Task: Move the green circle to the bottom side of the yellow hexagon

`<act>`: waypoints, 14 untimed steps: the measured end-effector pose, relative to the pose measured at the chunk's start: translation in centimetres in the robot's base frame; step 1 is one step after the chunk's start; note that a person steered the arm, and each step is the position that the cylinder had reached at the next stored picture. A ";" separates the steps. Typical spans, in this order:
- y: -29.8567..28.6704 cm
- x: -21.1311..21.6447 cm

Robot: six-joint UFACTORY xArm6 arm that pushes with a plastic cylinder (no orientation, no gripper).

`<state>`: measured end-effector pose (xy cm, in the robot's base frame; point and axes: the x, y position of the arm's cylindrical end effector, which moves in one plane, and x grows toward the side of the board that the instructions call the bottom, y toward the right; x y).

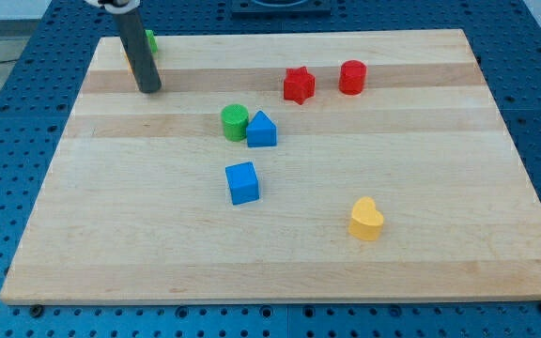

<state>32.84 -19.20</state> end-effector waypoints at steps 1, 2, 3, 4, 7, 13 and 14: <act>1.8 5.7; 9.1 10.6; 18.0 12.4; 23.4 11.8; 18.2 8.5; 6.2 -2.0; 5.1 -3.9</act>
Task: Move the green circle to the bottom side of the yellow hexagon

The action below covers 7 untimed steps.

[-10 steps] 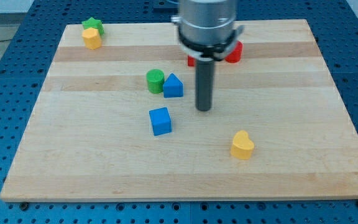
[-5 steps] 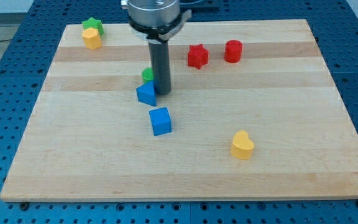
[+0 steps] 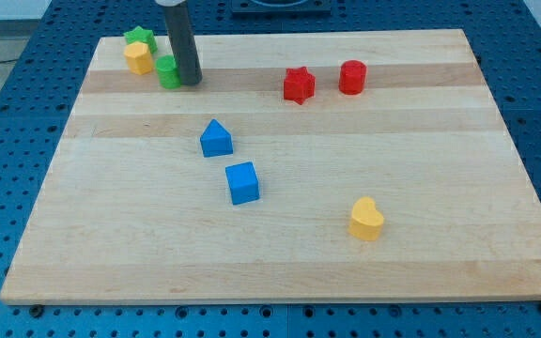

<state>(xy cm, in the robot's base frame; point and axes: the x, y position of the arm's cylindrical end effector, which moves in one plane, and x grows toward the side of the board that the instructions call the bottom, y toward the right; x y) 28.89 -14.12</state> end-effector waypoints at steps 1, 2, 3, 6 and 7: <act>-1.0 -0.3; -1.7 -0.3; -2.0 -0.3; -4.8 1.4; -5.5 10.5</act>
